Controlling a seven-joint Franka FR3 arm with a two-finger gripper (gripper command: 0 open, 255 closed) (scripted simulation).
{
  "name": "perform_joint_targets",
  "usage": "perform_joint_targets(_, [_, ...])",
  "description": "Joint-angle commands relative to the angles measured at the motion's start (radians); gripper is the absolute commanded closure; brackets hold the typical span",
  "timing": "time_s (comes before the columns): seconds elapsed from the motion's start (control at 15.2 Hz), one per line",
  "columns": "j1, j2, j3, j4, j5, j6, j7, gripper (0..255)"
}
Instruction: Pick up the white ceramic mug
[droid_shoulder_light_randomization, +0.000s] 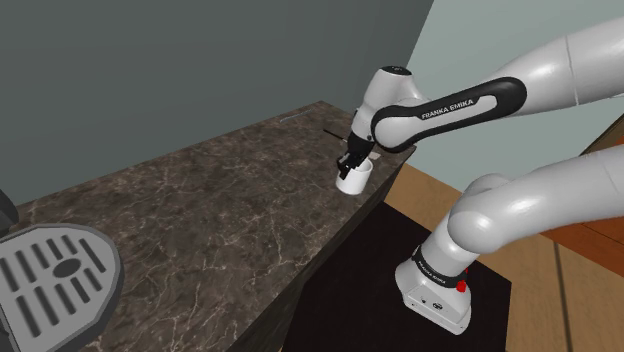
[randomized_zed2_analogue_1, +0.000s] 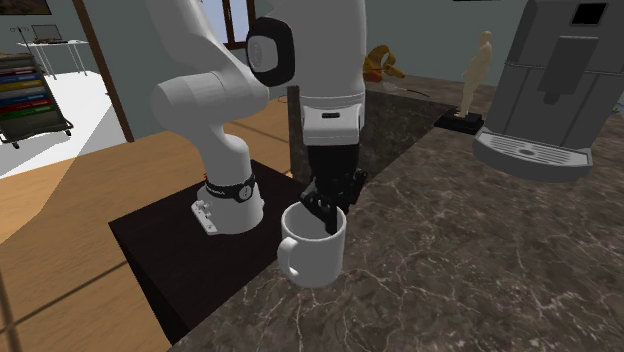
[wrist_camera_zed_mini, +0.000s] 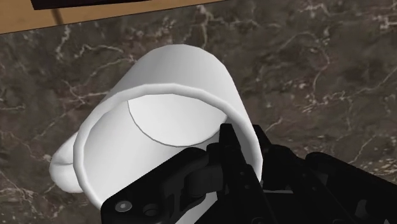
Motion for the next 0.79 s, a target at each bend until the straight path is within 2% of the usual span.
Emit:
perform_joint_targets(0.0, [0.002,-0.022,0.000,0.015,0.002,-0.037,0.000,255])
perform_joint_targets(0.59, [0.004,-0.105,-0.004,0.093,0.003,-0.198,-0.005,255])
perform_joint_targets(0.73, [0.004,-0.106,-0.004,0.094,0.003,-0.200,-0.005,255])
